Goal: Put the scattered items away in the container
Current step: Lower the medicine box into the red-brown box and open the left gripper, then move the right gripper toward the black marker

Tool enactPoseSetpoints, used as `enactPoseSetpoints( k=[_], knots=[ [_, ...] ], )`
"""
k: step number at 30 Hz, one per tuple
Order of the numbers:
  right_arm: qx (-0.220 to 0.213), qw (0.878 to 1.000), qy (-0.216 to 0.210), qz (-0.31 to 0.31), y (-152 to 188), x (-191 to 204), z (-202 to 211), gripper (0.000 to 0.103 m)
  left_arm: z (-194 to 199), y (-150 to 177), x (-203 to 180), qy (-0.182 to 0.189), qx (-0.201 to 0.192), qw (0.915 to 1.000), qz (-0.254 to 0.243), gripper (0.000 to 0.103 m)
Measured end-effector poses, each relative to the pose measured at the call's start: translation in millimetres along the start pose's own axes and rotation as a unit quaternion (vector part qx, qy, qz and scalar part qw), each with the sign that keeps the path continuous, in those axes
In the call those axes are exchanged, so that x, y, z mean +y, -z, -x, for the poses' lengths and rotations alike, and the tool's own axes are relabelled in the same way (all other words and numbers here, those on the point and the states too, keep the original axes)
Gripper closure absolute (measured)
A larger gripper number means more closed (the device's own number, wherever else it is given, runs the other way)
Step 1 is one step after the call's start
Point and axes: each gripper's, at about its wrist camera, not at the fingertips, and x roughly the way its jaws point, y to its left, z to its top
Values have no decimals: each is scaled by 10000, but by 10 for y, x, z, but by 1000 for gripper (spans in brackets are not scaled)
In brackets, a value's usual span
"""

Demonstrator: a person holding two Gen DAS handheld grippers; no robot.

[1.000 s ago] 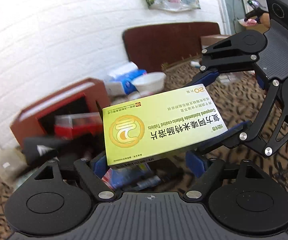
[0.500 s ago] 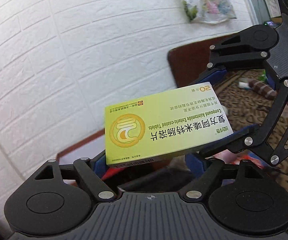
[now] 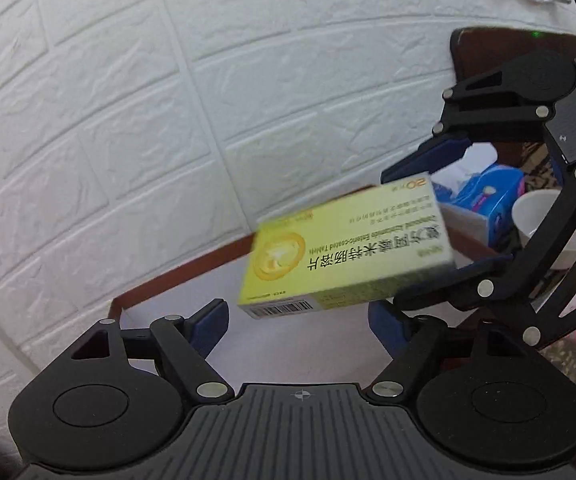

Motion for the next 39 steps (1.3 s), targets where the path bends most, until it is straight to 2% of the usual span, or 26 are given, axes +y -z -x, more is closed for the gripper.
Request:
enactPoseSetpoints(
  k=[2,5,9,11,13,15,18,21,24,27,31,33,35,39],
  knots=[
    [74,9999,59,-75,59,-9,-39,24,-22,34,-37,-91,185,9998,-42,16],
    [144,9997,182,-124,86,11,-9,21,70,29,-95,-204,169,9995,-173,15],
    [-78,9981,480,-368,58,68,389,21,348,38,-102,-362,135,9992,-101,15],
    [-235,9959,648,-588,-42,141,653,20,615,33,-125,-466,-8,9989,-26,15],
    [-432,9937,749,-718,-134,297,994,15,931,18,-161,-527,-211,9983,115,14],
    [-736,9910,830,-752,-216,524,1331,9,1276,51,-236,-698,-413,9965,217,10],
    [-1036,9864,999,-796,-277,969,1819,7,1786,161,-381,-890,-654,9929,435,5],
    [-1211,9831,971,-970,-267,1417,2166,4,2232,377,-518,-1056,-766,9886,745,0],
    [-1255,9807,902,-1197,-146,1842,2377,3,2510,695,-623,-1166,-646,9842,1162,0],
    [-1145,9782,943,-1451,25,2185,2452,2,2688,1102,-758,-1275,-425,9789,1538,0],
    [-976,9743,843,-1849,299,2533,2514,1,2808,1616,-981,-1246,-216,9739,1886,0],
    [-742,9778,785,-1795,420,2680,2475,1,2822,1791,-1132,-1200,-211,9772,1741,0],
    [-527,9819,756,-1653,519,2801,2420,1,2810,1911,-1296,-1163,-249,9836,1353,1],
    [-306,9849,1083,-1316,677,2952,2374,1,2693,2018,-1484,-1071,-451,9909,673,2]
  ],
)
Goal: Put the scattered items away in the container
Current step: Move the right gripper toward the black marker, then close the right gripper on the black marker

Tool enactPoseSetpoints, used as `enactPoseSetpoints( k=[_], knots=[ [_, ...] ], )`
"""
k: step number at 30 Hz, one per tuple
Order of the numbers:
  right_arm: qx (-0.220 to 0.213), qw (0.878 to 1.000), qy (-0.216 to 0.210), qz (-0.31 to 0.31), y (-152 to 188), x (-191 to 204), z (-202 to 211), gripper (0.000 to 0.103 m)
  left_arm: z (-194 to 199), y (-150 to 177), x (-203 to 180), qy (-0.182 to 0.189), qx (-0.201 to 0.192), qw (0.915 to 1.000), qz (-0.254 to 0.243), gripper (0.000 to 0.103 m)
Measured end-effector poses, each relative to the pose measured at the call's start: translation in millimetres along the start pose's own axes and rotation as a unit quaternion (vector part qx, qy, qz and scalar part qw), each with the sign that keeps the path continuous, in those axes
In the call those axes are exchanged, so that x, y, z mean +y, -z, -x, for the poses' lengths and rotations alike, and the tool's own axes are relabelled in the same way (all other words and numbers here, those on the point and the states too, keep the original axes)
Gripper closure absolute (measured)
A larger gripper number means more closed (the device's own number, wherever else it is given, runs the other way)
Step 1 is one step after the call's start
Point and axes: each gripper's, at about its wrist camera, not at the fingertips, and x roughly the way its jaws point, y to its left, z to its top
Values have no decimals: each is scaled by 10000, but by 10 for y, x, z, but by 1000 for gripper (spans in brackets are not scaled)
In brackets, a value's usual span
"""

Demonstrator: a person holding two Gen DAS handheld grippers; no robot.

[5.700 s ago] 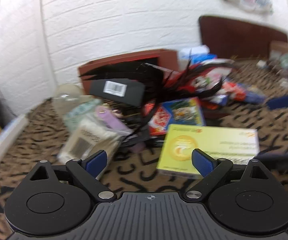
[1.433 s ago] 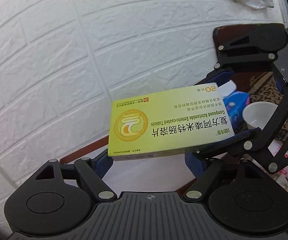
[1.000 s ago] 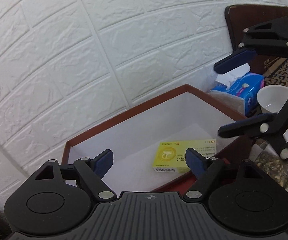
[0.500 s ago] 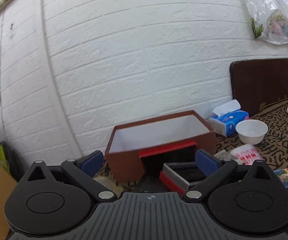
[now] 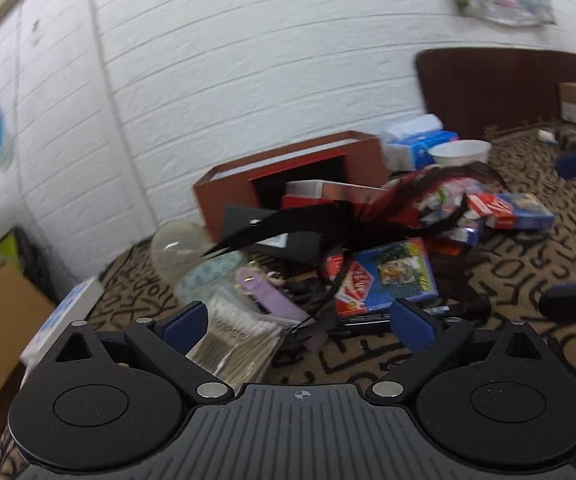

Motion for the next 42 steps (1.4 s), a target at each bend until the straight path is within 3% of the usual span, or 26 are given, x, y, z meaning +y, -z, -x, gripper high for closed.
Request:
enactPoseSetpoints(
  k=[5,9,11,12,14,16,21,26,32,35,36,40,42],
  knots=[
    [128,9999,-49,-30,57,-120,-86,1,-174,12,-106,506,-231,9972,-497,3],
    [270,9991,-281,-150,82,-220,-231,3,-323,-1,-160,527,-85,9968,-590,4],
    [374,9982,-416,-199,98,-239,-321,15,-384,40,-165,551,85,9969,-550,12],
    [455,9975,-489,-240,106,-245,-370,20,-414,61,-177,618,237,9963,-542,21],
    [628,9955,-655,-278,127,-253,-464,39,-451,135,-210,793,496,9939,-583,36],
    [753,9934,-819,-290,159,-256,-528,43,-456,206,-229,1008,615,9912,-601,40],
    [863,9917,-950,-53,203,-256,-628,41,-485,210,-228,1229,398,9877,-878,37],
    [1032,9885,-1096,142,191,-309,-805,45,-605,130,-261,1478,134,9754,-1630,42],
    [1322,9816,-1377,55,214,-385,-1021,53,-758,97,-97,2117,157,9646,-1567,42],
    [1335,9801,-1468,-40,221,-428,-1064,53,-839,86,6,2356,256,9618,-1369,31],
    [1334,9804,-1453,1,219,-433,-1070,53,-847,76,39,2568,321,9569,-1314,25],
    [1357,9815,-1350,22,216,-507,-1083,53,-823,68,23,2748,477,9510,-1336,21],
    [1359,9813,-1359,100,223,-519,-1077,53,-759,51,5,2940,525,9438,-1419,14]
  ],
)
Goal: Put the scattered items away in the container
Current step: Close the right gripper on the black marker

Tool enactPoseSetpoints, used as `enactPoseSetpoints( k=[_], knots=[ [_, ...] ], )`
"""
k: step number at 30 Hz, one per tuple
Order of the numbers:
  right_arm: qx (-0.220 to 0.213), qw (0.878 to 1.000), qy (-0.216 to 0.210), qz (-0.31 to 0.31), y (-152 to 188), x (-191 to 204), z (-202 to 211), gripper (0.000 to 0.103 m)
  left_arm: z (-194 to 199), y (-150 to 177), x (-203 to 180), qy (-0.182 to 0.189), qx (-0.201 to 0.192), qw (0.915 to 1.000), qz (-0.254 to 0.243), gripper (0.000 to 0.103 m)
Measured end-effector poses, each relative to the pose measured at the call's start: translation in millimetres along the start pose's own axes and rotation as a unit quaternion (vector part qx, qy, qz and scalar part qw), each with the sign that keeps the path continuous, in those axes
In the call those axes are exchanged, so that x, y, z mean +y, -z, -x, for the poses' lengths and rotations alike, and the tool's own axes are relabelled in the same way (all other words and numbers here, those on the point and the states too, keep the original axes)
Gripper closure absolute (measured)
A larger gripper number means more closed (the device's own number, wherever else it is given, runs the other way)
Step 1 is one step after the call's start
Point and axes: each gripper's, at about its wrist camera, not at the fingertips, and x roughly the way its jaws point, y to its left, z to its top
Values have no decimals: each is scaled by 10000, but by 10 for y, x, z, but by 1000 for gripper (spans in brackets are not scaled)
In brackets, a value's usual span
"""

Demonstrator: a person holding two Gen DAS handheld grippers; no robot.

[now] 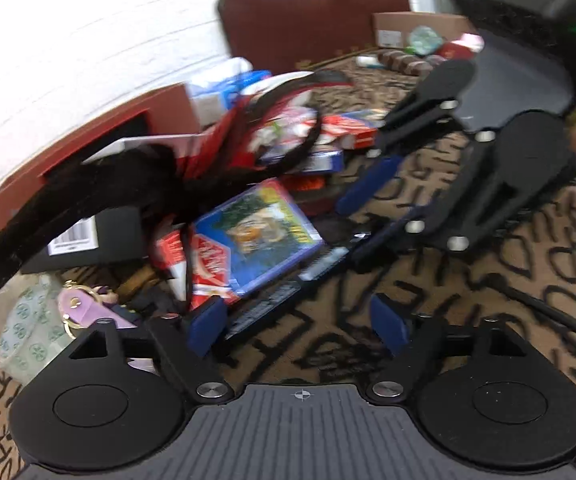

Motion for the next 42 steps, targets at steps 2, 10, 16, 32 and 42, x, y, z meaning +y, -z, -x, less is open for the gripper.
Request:
enactPoseSetpoints(
  k=[2,10,16,32,42],
  knots=[
    [7,10000,-2,45,-6,-8,6,53,33,21,-101,169,41,9995,-271,15],
    [172,9982,-351,463,-104,-42,-70,61,-35,32,52,-51,-70,9998,-192,12],
    [305,9961,-521,638,-155,-1,-118,78,-66,-6,253,53,-109,9999,-124,25],
    [529,9894,-841,1060,-145,-7,-62,80,-136,-66,304,569,242,9977,270,37],
    [308,9857,-428,1598,-11,184,124,78,-50,22,-62,-140,-65,9996,-235,67]
  ],
)
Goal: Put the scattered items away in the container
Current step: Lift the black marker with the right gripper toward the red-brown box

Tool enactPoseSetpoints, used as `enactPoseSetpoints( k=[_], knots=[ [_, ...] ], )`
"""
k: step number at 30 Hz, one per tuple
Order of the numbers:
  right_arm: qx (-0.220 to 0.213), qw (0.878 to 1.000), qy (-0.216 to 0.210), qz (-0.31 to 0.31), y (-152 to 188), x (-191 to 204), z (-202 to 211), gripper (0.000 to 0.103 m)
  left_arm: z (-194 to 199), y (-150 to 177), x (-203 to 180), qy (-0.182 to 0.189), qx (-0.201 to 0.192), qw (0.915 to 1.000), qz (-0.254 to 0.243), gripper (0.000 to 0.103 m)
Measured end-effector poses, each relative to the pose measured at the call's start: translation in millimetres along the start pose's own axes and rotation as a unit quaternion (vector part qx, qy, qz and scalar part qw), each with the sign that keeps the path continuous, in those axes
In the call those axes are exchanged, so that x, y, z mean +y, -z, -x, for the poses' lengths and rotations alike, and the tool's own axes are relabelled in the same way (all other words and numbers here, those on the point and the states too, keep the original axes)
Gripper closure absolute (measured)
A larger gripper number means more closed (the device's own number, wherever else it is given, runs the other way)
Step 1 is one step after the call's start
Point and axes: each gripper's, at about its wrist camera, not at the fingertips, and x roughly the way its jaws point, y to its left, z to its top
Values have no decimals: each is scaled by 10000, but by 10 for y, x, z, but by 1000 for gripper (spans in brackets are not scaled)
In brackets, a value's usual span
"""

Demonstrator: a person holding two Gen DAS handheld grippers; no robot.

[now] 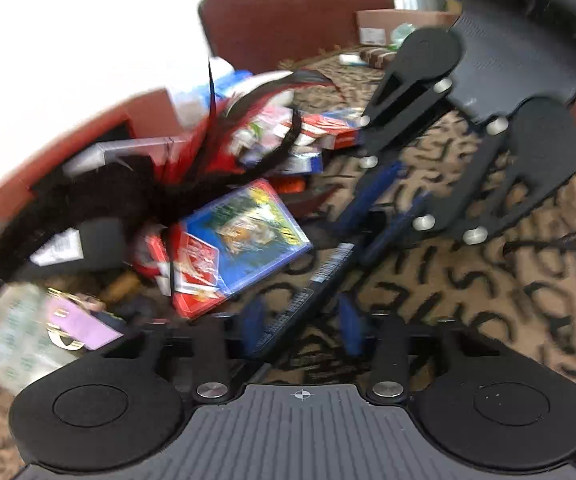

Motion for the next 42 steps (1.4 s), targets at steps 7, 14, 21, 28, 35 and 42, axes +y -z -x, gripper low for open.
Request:
enactPoseSetpoints(
  k=[7,14,21,28,35,42],
  knots=[
    [-74,10000,-42,17,-19,-58,-12,79,-29,-107,-169,-190,200,9955,-907,79],
    [-227,9995,173,119,-1,-3,109,79,33,-148,-205,-140,285,9936,-1081,84],
    [-344,9981,387,341,-140,29,289,80,141,-243,-254,-391,180,9927,-1124,87],
    [-420,9931,837,709,-365,-63,497,103,407,-495,-109,-773,-326,9925,-892,94],
    [-102,9933,782,841,-378,-138,309,95,153,-459,-158,-882,377,9876,-1247,93],
    [-205,9871,1012,1220,-214,102,-27,63,61,-193,-204,-710,215,9955,-584,94]
  ],
)
